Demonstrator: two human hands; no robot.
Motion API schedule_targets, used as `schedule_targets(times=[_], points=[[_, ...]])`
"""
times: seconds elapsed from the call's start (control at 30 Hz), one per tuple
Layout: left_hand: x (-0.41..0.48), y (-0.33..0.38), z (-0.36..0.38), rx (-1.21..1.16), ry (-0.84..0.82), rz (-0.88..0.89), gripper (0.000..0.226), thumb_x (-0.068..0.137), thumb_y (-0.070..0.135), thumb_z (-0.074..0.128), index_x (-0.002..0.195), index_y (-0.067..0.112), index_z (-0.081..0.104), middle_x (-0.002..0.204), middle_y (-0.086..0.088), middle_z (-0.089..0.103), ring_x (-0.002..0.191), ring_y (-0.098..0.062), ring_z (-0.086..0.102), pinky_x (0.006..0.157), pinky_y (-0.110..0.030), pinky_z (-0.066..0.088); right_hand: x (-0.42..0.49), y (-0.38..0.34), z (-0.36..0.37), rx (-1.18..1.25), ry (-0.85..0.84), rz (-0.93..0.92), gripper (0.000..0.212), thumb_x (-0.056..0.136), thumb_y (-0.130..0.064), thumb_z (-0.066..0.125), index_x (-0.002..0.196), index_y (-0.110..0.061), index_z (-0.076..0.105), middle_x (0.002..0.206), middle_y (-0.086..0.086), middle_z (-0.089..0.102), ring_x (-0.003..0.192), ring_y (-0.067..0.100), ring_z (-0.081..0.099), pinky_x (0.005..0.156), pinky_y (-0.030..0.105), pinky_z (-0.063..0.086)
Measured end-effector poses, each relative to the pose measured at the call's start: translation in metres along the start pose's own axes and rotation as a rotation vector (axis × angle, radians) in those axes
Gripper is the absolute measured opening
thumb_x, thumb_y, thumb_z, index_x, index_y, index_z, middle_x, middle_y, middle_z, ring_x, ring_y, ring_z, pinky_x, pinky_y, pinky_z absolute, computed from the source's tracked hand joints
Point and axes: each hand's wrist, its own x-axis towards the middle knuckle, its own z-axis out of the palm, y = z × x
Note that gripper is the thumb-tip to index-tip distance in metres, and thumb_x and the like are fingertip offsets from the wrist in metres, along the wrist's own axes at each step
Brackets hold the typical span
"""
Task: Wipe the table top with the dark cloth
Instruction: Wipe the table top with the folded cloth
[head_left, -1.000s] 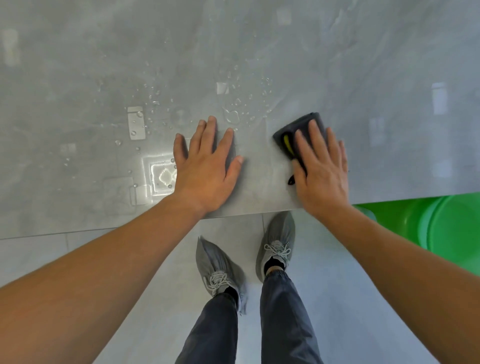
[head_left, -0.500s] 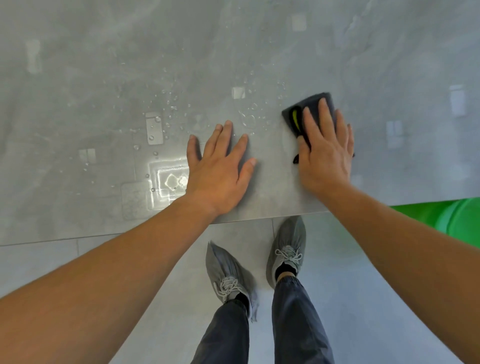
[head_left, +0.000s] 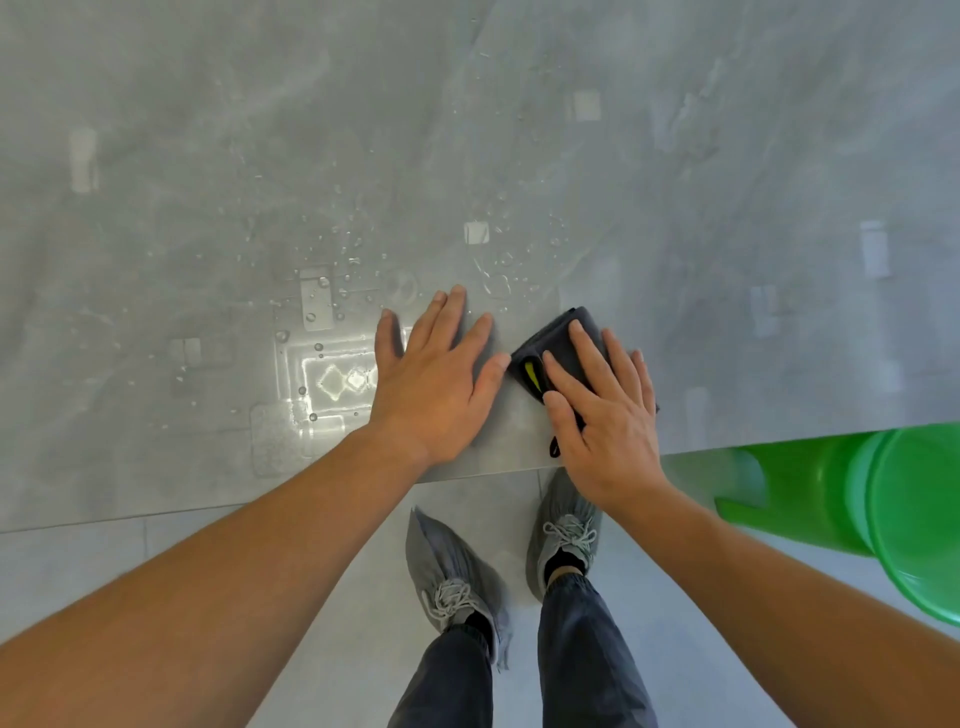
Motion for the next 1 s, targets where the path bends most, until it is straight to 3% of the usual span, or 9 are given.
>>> schedule_targets(times=[0.2, 0.3, 0.37, 0.57, 0.63, 0.73, 0.83, 1.0], points=[[0.001, 0.0, 0.003, -0.019, 0.006, -0.005, 0.069, 0.096, 0.059, -0.003, 0.157, 0.031, 0.016, 0.168, 0.0, -0.007, 0.153, -0.015, -0.011, 0.118, -0.054, -0.014, 0.018, 0.01, -0.002, -0.052, 0.051, -0.071, 0.045, 0.1, -0.039, 0.05, 0.144, -0.029, 0.053, 0.162, 0.002, 0.03, 0.151, 0.032, 0.021, 0.122, 0.053, 0.015], [0.001, -0.003, 0.003, -0.026, -0.004, 0.01, 0.069, 0.096, 0.058, -0.002, 0.157, 0.031, 0.016, 0.168, 0.0, -0.008, 0.152, -0.014, -0.012, 0.118, -0.055, -0.013, 0.07, 0.018, -0.013, -0.023, 0.095, 0.161, 0.053, 0.103, -0.041, 0.042, 0.154, -0.033, 0.033, 0.167, -0.003, 0.015, 0.153, 0.027, 0.011, 0.124, 0.047, 0.007], [0.0, -0.003, 0.001, -0.031, -0.008, 0.022, 0.069, 0.096, 0.057, -0.001, 0.156, 0.03, 0.019, 0.168, -0.001, -0.005, 0.153, -0.014, -0.01, 0.118, -0.055, -0.011, 0.088, 0.013, -0.013, -0.07, 0.073, 0.209, 0.055, 0.104, -0.041, 0.031, 0.157, -0.033, 0.022, 0.168, -0.004, 0.008, 0.154, 0.027, 0.005, 0.124, 0.047, 0.004], [0.011, -0.007, -0.022, -0.11, 0.132, 0.032, 0.058, 0.099, 0.05, 0.022, 0.143, 0.018, 0.042, 0.158, -0.009, 0.032, 0.144, -0.028, 0.027, 0.117, -0.043, 0.017, 0.036, -0.001, -0.003, -0.224, -0.075, -0.239, 0.053, 0.102, -0.036, 0.037, 0.154, -0.024, 0.036, 0.165, 0.004, 0.021, 0.151, 0.037, 0.018, 0.122, 0.052, 0.014], [0.022, -0.013, -0.026, -0.088, 0.135, 0.023, 0.056, 0.101, 0.047, 0.027, 0.147, 0.017, 0.037, 0.162, -0.011, 0.023, 0.148, -0.029, 0.019, 0.118, -0.043, 0.014, 0.062, 0.006, -0.01, -0.227, -0.081, -0.215, 0.053, 0.102, -0.035, 0.038, 0.154, -0.025, 0.035, 0.166, 0.003, 0.02, 0.151, 0.035, 0.018, 0.122, 0.052, 0.014], [0.04, -0.022, -0.027, -0.035, 0.093, -0.011, 0.061, 0.101, 0.046, 0.027, 0.155, 0.017, 0.022, 0.167, -0.011, 0.005, 0.153, -0.027, 0.001, 0.121, -0.043, 0.004, 0.131, 0.014, -0.022, -0.161, -0.001, 0.037, 0.055, 0.103, -0.034, 0.038, 0.156, -0.03, 0.026, 0.168, -0.001, 0.01, 0.153, 0.032, 0.01, 0.123, 0.049, 0.007], [0.049, -0.029, -0.026, -0.005, 0.072, -0.024, 0.063, 0.102, 0.047, 0.023, 0.156, 0.017, 0.018, 0.167, -0.009, 0.001, 0.154, -0.024, -0.003, 0.122, -0.044, 0.0, 0.163, 0.009, -0.025, -0.109, 0.061, 0.199, 0.054, 0.105, -0.037, 0.03, 0.158, -0.033, 0.02, 0.168, -0.003, 0.006, 0.153, 0.03, 0.006, 0.124, 0.048, 0.004], [0.049, -0.023, -0.03, -0.016, 0.066, -0.052, 0.06, 0.101, 0.047, 0.021, 0.154, 0.018, 0.024, 0.167, -0.009, 0.007, 0.153, -0.025, 0.002, 0.122, -0.05, -0.001, 0.099, -0.007, -0.01, -0.193, -0.039, -0.084, 0.054, 0.103, -0.036, 0.033, 0.156, -0.029, 0.027, 0.167, 0.0, 0.014, 0.152, 0.033, 0.011, 0.123, 0.05, 0.008]])
